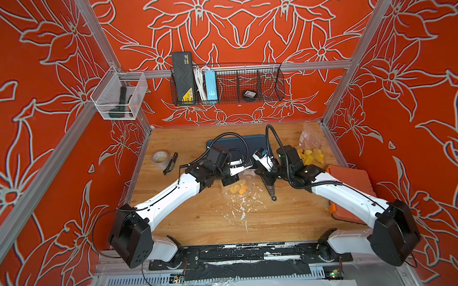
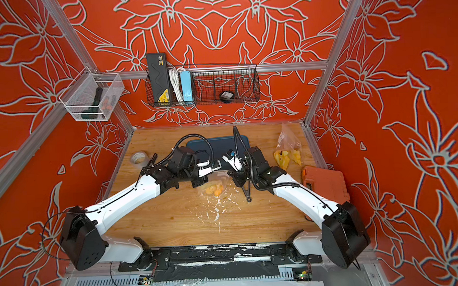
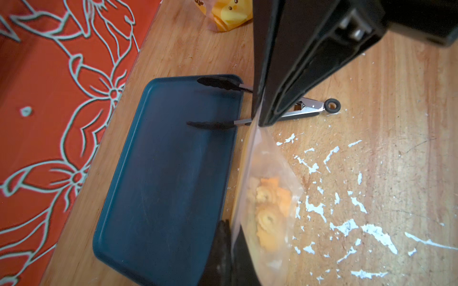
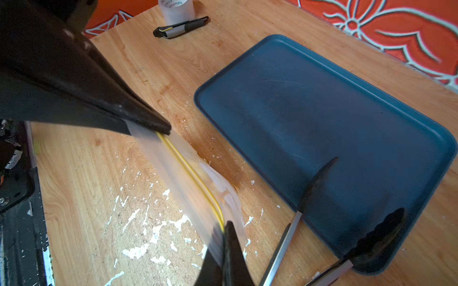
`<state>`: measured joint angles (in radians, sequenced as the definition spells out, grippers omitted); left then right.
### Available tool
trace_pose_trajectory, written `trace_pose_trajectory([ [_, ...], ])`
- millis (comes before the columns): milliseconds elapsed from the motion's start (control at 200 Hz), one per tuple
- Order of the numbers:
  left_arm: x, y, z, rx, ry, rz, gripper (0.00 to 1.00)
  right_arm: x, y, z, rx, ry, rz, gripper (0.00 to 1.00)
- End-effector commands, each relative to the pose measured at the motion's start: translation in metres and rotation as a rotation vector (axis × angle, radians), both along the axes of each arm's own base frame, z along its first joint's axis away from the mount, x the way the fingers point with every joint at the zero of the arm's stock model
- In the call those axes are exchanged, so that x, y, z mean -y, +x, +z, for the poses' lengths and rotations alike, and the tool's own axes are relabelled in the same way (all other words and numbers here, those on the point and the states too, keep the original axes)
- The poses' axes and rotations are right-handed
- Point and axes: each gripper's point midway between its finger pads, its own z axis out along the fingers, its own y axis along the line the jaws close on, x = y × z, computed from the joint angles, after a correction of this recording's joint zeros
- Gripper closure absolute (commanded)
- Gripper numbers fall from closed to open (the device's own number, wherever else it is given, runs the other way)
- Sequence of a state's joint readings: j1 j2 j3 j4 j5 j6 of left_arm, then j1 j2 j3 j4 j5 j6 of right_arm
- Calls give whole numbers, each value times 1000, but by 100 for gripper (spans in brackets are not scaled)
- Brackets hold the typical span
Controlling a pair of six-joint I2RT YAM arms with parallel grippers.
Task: Put the cookies into a resealable bag to prevent moisture
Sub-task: Close the ziploc bag at the center of the board, then pick up the ziploc bag from the center of the board, then place the ziploc bag at the center of the board.
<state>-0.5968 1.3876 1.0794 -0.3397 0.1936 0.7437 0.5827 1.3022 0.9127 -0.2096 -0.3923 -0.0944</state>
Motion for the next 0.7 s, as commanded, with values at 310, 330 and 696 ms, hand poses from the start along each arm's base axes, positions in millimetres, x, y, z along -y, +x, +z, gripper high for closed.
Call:
trace_pose_trajectory([
  [310, -80, 15, -15, 27, 126, 263, 100, 28, 13, -4, 3, -30, -125, 100],
  [330, -83, 16, -15, 31, 124, 278, 100, 29, 14, -3, 5, -28, -126, 100],
  [696, -117, 29, 40, 184, -162, 551, 50, 25, 14, 20, -20, 29, -146, 100],
])
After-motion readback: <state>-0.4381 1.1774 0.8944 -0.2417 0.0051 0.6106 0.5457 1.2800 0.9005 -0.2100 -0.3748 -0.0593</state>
